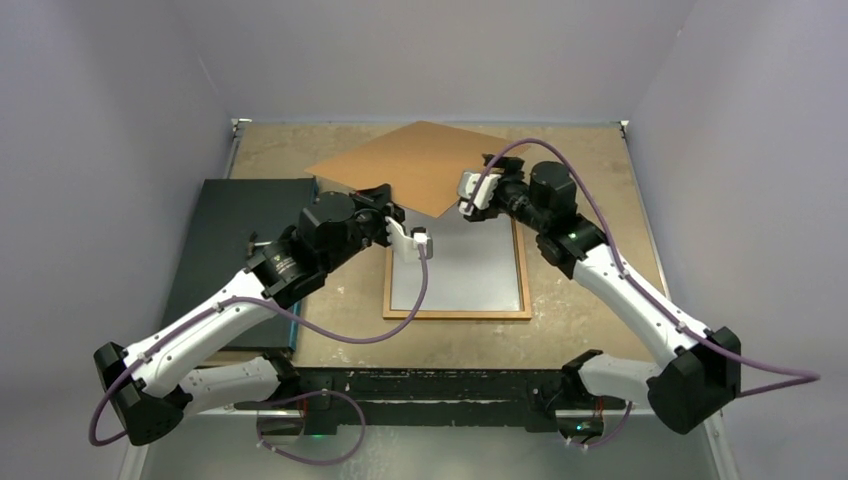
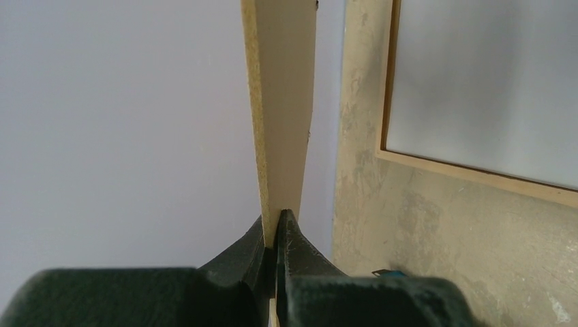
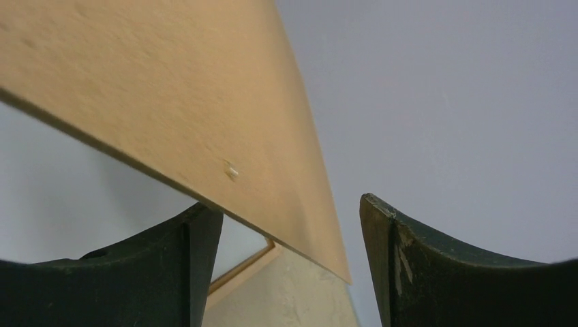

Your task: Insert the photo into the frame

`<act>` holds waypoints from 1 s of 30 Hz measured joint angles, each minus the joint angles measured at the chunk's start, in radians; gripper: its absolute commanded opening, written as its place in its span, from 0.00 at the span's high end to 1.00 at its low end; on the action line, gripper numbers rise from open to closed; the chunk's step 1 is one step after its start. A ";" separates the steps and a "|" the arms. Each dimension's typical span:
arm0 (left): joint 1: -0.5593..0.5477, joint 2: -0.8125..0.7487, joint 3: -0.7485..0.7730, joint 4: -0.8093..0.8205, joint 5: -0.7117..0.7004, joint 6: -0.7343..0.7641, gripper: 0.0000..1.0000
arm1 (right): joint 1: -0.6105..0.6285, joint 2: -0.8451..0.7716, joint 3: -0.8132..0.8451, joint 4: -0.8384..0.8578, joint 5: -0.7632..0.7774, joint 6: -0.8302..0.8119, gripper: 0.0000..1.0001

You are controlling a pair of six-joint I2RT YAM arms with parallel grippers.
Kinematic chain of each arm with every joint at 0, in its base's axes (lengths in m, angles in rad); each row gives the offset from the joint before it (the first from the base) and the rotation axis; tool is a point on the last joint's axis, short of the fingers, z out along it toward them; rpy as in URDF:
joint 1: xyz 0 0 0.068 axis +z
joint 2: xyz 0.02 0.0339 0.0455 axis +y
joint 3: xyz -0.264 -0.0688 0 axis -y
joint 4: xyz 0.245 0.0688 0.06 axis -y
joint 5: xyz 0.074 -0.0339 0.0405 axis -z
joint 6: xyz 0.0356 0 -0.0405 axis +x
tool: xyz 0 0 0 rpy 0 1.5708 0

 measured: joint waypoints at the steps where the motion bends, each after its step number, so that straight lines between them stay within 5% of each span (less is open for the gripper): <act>1: 0.000 -0.002 0.001 0.002 0.000 0.005 1.00 | 0.013 0.016 0.003 0.000 0.000 -0.003 0.29; 6: 0.000 -0.022 0.003 0.010 0.007 0.037 1.00 | 0.078 0.066 0.005 0.021 0.014 -0.023 0.65; 9: 0.003 -0.042 0.003 -0.002 0.006 0.059 1.00 | 0.099 0.069 0.005 0.065 0.042 -0.037 0.99; 12: 0.006 -0.059 0.003 0.018 0.003 0.079 0.93 | 0.121 0.064 0.006 0.084 0.070 -0.077 1.00; 15: 0.006 -0.068 0.002 0.037 0.001 0.100 0.50 | 0.140 0.051 0.004 0.093 0.097 -0.082 1.00; 19: 0.005 -0.069 0.011 0.181 -0.003 0.088 0.20 | 0.159 0.002 -0.021 0.098 0.114 0.002 1.00; 24: 0.004 -0.055 0.073 0.294 -0.031 0.011 0.13 | 0.162 -0.030 -0.003 0.105 0.107 0.158 1.00; 30: 0.004 -0.047 0.224 0.354 -0.068 -0.140 0.09 | 0.163 0.054 0.215 0.002 0.101 0.403 1.00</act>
